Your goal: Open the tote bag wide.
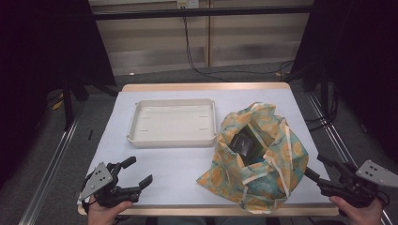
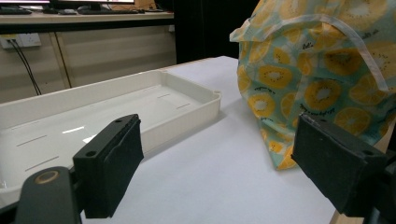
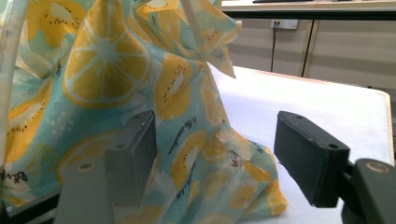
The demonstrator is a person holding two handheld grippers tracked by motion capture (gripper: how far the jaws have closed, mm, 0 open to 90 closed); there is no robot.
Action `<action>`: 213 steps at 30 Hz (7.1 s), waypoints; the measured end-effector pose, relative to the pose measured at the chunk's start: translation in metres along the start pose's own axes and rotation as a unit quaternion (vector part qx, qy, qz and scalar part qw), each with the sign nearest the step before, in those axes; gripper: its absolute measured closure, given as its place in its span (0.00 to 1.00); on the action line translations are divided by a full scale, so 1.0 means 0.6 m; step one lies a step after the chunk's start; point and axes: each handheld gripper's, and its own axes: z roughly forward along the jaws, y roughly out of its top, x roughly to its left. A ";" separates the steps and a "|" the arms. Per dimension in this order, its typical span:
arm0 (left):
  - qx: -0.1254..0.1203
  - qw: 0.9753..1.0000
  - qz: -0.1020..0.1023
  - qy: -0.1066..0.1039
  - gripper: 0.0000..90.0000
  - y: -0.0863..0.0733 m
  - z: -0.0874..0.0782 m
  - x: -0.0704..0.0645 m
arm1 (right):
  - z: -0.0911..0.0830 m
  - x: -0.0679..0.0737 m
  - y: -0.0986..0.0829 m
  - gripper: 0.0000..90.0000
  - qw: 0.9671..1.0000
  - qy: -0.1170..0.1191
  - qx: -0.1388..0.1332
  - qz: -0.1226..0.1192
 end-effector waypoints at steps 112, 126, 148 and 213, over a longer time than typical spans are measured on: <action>0.117 0.964 0.002 -0.240 0.72 0.107 0.236 -0.118 | -0.004 0.022 0.056 1.00 0.997 0.041 0.022 -0.056; 0.042 0.964 0.024 -0.263 0.63 0.172 0.215 -0.142 | 0.028 0.025 0.072 1.00 0.997 0.058 0.014 -0.057; 0.112 0.907 0.092 -0.396 1.00 0.117 0.259 -0.260 | -0.032 0.023 0.052 0.98 0.998 0.025 0.013 -0.051; 0.089 0.968 0.013 -0.234 0.66 0.147 0.311 -0.095 | 0.140 -0.026 0.142 0.73 0.991 0.107 0.052 -0.056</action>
